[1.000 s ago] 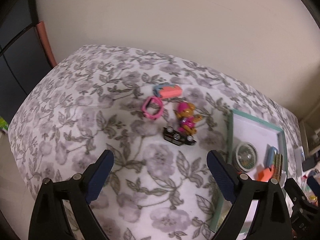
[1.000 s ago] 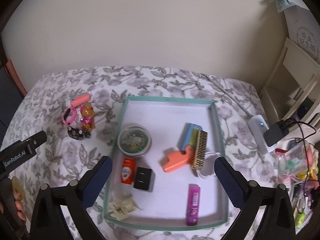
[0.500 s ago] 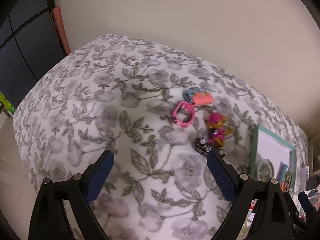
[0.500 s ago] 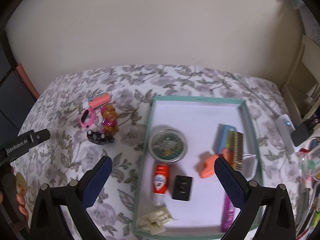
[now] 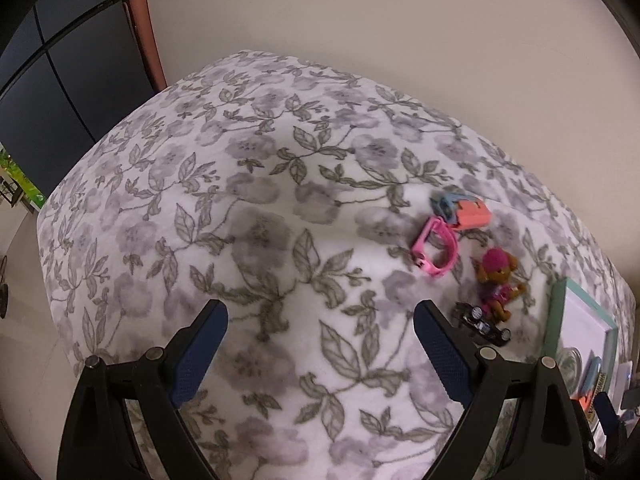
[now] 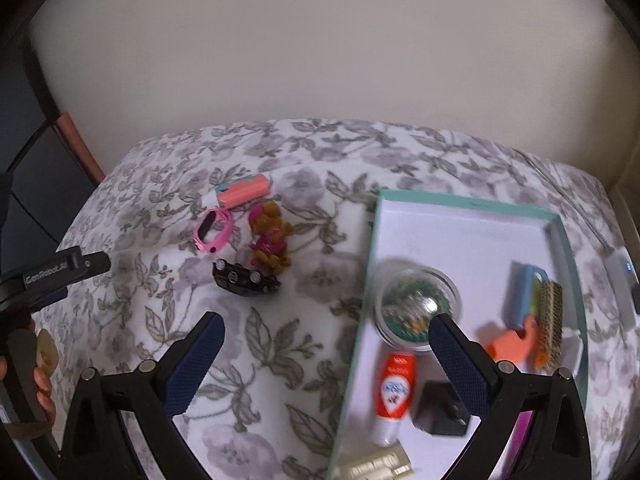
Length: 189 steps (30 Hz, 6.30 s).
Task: Organize rigid objects
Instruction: 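Move both grippers back toward the pink watch, dog figure and toy car, then grasp the pink watch with the left gripper while the right grasps the black toy car, then carry the pink watch and black toy car into the tray and release both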
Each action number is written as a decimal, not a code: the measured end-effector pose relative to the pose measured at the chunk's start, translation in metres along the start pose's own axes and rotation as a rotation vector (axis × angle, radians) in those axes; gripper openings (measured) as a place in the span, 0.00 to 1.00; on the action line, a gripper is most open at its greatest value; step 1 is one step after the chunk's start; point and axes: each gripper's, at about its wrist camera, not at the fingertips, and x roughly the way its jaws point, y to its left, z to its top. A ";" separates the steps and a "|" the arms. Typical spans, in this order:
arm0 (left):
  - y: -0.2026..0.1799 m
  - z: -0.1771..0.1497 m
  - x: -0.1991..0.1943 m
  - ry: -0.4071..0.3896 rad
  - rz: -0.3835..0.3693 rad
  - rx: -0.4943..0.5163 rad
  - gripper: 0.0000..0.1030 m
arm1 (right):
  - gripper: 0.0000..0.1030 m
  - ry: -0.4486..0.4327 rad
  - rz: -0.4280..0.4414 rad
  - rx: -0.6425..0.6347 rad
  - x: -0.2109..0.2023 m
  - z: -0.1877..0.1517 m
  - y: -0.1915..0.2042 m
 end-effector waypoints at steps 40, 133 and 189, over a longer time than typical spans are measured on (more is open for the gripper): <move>-0.076 0.044 0.118 0.109 -0.146 0.295 0.45 | 0.95 0.112 0.046 -0.114 0.127 0.021 0.068; -0.282 -0.060 0.041 0.049 -0.341 0.497 0.13 | 0.38 -0.020 -0.036 0.361 0.028 0.009 -0.165; -0.252 -0.044 -0.007 -0.079 -0.303 0.412 0.76 | 0.83 -0.153 -0.132 0.297 -0.022 0.025 -0.164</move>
